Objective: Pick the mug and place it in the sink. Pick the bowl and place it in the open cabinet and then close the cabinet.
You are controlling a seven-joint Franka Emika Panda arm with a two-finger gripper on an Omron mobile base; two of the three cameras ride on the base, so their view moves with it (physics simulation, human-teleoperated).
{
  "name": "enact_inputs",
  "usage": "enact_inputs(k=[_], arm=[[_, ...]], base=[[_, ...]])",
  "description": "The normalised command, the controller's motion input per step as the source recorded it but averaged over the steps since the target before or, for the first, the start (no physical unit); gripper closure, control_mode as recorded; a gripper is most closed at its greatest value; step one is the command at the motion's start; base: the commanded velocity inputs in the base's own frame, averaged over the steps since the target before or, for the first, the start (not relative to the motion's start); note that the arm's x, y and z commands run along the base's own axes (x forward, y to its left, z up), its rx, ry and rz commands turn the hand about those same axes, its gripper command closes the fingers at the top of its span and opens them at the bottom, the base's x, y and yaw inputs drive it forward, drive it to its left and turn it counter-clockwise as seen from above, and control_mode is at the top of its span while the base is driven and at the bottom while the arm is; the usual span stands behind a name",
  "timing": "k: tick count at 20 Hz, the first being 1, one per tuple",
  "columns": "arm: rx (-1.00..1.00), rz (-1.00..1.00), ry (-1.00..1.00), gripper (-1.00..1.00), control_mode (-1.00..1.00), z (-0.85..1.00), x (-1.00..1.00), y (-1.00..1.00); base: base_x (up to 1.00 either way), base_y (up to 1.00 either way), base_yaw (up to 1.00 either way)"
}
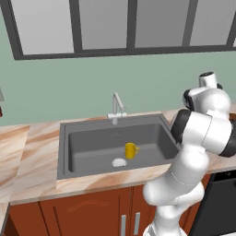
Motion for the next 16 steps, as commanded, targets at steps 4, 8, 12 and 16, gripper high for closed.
enact_inputs(k=[4,8,12,16], arm=[[0.0,-0.57,-0.19,-1.0,-1.0,0.07,0.0,-0.23],[0.0,-0.57,-0.21,-1.0,-1.0,0.04,0.0,-0.26],[0.0,-0.49,-0.25,-1.0,-1.0,0.01,0.0,-0.29],[0.0,-0.38,-0.25,-1.0,-1.0,0.0,-0.01,-0.4]], base=[[0.0,0.0,0.0],[0.0,0.0,0.0],[0.0,0.0,0.0],[0.0,0.0,0.0]])
